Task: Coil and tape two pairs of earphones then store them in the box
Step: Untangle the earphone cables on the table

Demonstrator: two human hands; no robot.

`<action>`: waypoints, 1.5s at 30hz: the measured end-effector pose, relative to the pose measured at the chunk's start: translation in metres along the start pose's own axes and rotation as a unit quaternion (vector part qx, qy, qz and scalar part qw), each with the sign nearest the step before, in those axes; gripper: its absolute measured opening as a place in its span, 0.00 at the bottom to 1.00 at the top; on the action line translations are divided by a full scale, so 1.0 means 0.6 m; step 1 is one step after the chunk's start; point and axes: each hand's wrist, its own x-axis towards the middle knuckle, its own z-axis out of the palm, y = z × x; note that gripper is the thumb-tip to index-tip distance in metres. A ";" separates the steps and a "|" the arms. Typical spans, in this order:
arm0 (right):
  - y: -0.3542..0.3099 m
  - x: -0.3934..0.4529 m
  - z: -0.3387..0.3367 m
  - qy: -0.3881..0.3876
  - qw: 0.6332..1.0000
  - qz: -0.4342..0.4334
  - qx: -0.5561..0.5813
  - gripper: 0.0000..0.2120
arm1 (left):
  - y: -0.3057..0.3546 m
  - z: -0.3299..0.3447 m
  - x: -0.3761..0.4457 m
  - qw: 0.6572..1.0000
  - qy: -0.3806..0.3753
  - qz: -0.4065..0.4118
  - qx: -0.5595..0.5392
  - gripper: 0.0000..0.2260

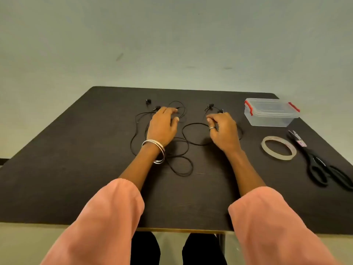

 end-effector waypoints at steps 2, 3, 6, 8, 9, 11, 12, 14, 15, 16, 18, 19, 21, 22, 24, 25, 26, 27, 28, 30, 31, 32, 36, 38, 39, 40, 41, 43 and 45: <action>0.013 0.006 -0.003 -0.013 1.000 0.020 -0.008 0.08 | -0.004 0.011 0.003 1.000 -0.013 -0.017 -0.010 0.12; 0.025 0.010 -0.005 -0.031 0.999 0.035 -0.021 0.08 | -0.007 0.020 0.005 0.999 -0.029 -0.020 -0.009 0.11; 0.037 0.019 -0.012 -0.094 0.991 0.063 -0.074 0.11 | -0.012 0.026 0.008 0.997 -0.080 0.003 0.008 0.10; 0.049 0.026 -0.008 -0.125 0.980 0.082 -0.128 0.13 | -0.015 0.035 0.019 0.995 -0.092 0.031 0.021 0.11; 0.044 0.027 -0.007 -0.144 0.974 0.091 -0.151 0.15 | -0.014 0.032 0.018 0.995 -0.091 0.040 0.030 0.11; 0.037 0.032 -0.003 -0.190 0.957 0.116 -0.187 0.19 | -0.013 0.034 0.019 0.993 -0.102 0.045 0.041 0.11; 0.036 0.035 -0.001 -0.204 0.951 0.126 -0.197 0.20 | -0.013 0.038 0.019 0.992 -0.111 0.043 0.040 0.11; 0.032 0.035 -0.002 -0.207 0.950 0.144 -0.186 0.15 | -0.013 0.042 0.015 0.990 -0.129 0.040 0.036 0.12; 0.030 0.034 -0.005 -0.204 0.951 0.150 -0.178 0.12 | -0.011 0.042 0.011 0.989 -0.136 0.039 0.035 0.12; 0.028 0.032 -0.006 -0.205 0.951 0.153 -0.173 0.08 | -0.010 0.042 0.009 0.989 -0.136 0.038 0.031 0.13; 0.022 0.032 -0.009 -0.204 0.951 0.148 -0.176 0.05 | -0.009 0.039 0.006 0.991 -0.124 0.035 0.023 0.13; 0.021 0.031 -0.009 -0.198 0.954 0.142 -0.171 0.05 | -0.010 0.037 0.005 0.992 -0.116 0.035 0.022 0.14; 0.021 0.031 -0.009 -0.164 0.966 0.135 -0.145 0.08 | -0.014 0.038 0.007 0.994 -0.099 0.031 0.019 0.14; 0.022 0.031 -0.010 -0.141 0.974 0.125 -0.129 0.09 | -0.016 0.038 0.007 0.996 -0.090 0.025 0.014 0.15; 0.022 0.033 -0.014 -0.090 0.988 0.095 -0.078 0.07 | -0.019 0.039 0.008 0.997 -0.073 0.017 -0.003 0.19; 0.020 0.034 -0.016 -0.061 0.994 0.087 -0.020 0.05 | -0.018 0.038 0.008 0.997 -0.068 0.018 -0.016 0.21; 0.014 0.035 -0.019 -0.036 0.993 0.094 0.061 0.04 | -0.015 0.038 0.007 0.997 -0.068 0.020 -0.029 0.23; 0.006 0.036 -0.022 -0.014 0.982 0.114 0.149 0.04 | -0.012 0.038 0.006 0.996 -0.073 0.021 -0.042 0.25; 0.000 0.038 -0.026 0.003 0.964 0.139 0.228 0.04 | -0.009 0.038 0.004 0.995 -0.080 0.019 -0.054 0.27; -0.006 0.040 -0.036 0.019 0.917 0.188 0.351 0.06 | -0.004 0.037 0.001 0.993 -0.089 0.019 -0.074 0.27; -0.005 0.040 -0.040 0.021 0.893 0.209 0.398 0.06 | -0.002 0.035 0.000 0.992 -0.085 0.024 -0.085 0.27; -0.004 0.040 -0.043 0.022 0.870 0.224 0.439 0.06 | 0.000 0.034 -0.002 0.992 -0.076 0.034 -0.096 0.27; -0.001 0.038 -0.038 -0.006 0.804 0.236 0.546 0.05 | 0.014 0.036 -0.009 0.988 -0.048 0.092 -0.118 0.26; -0.002 0.038 -0.031 -0.045 0.801 0.220 0.554 0.09 | 0.017 0.045 -0.012 0.989 -0.074 0.102 -0.079 0.25; -0.003 0.038 -0.027 -0.062 0.814 0.205 0.540 0.10 | 0.018 0.049 -0.013 0.989 -0.085 0.100 -0.065 0.23; -0.005 0.037 -0.023 -0.074 0.836 0.185 0.511 0.11 | 0.018 0.051 -0.013 0.989 -0.092 0.093 -0.069 0.21; -0.005 0.037 -0.020 -0.077 0.869 0.162 0.461 0.12 | 0.018 0.050 -0.012 0.988 -0.093 0.080 -0.096 0.17; 0.002 0.035 -0.015 -0.067 0.952 0.090 0.286 0.12 | 0.019 0.042 -0.010 0.978 -0.083 0.045 -0.185 0.11; 0.011 0.032 -0.009 -0.061 0.996 0.006 0.065 0.09 | 0.019 0.028 -0.007 0.967 -0.054 0.012 -0.250 0.11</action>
